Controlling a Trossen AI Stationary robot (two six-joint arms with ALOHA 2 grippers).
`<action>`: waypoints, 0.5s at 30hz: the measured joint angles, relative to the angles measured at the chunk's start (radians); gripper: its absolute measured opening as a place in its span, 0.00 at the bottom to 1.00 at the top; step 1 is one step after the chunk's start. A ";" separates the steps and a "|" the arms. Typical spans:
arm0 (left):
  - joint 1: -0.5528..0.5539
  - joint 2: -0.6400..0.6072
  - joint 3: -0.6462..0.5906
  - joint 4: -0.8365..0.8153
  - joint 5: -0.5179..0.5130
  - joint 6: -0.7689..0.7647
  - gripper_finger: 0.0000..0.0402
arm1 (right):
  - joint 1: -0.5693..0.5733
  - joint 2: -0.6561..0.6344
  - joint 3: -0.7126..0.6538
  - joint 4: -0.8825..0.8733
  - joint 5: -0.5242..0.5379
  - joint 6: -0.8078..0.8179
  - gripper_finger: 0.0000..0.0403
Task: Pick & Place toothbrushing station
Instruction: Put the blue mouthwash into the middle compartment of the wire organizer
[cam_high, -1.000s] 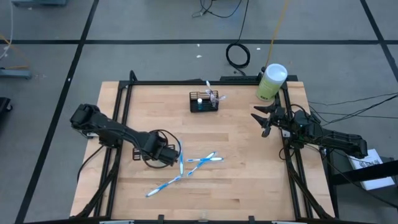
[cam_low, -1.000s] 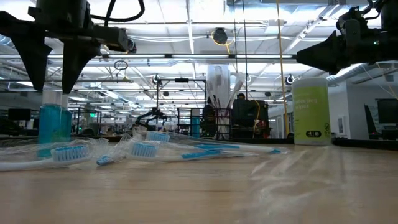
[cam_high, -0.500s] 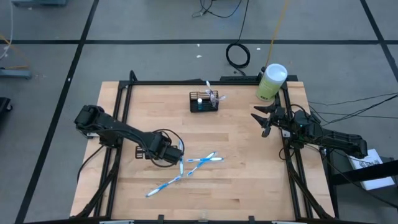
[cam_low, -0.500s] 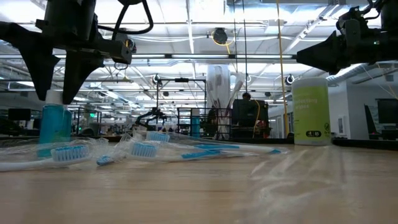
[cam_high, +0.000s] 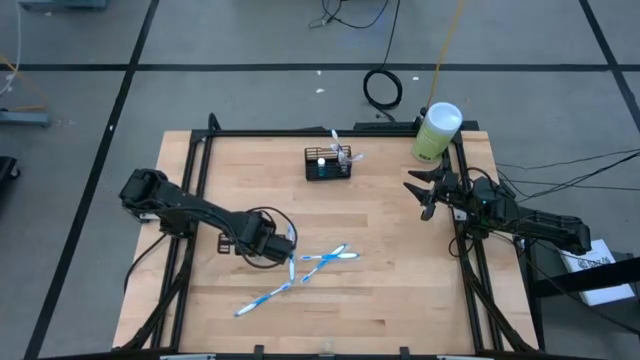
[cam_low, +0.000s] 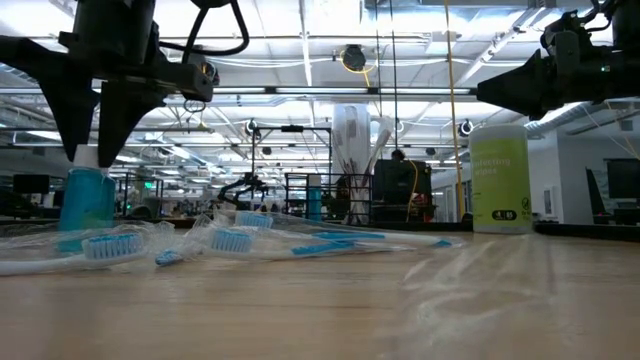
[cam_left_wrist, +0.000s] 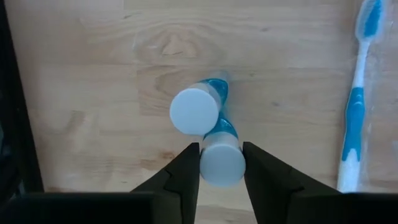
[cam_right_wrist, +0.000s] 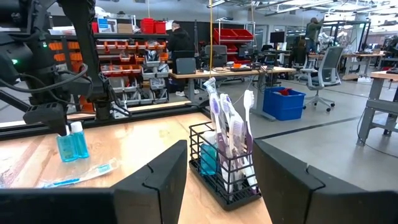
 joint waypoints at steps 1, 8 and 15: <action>0.000 0.000 0.000 0.004 0.004 0.017 0.29 | 0.000 0.000 0.000 0.000 0.000 0.000 0.43; 0.016 0.000 0.000 0.067 0.009 0.115 0.24 | 0.000 0.000 0.000 0.000 0.000 0.000 0.43; 0.041 0.000 0.017 0.139 -0.043 0.227 0.24 | 0.000 0.000 0.000 0.000 0.000 0.000 0.43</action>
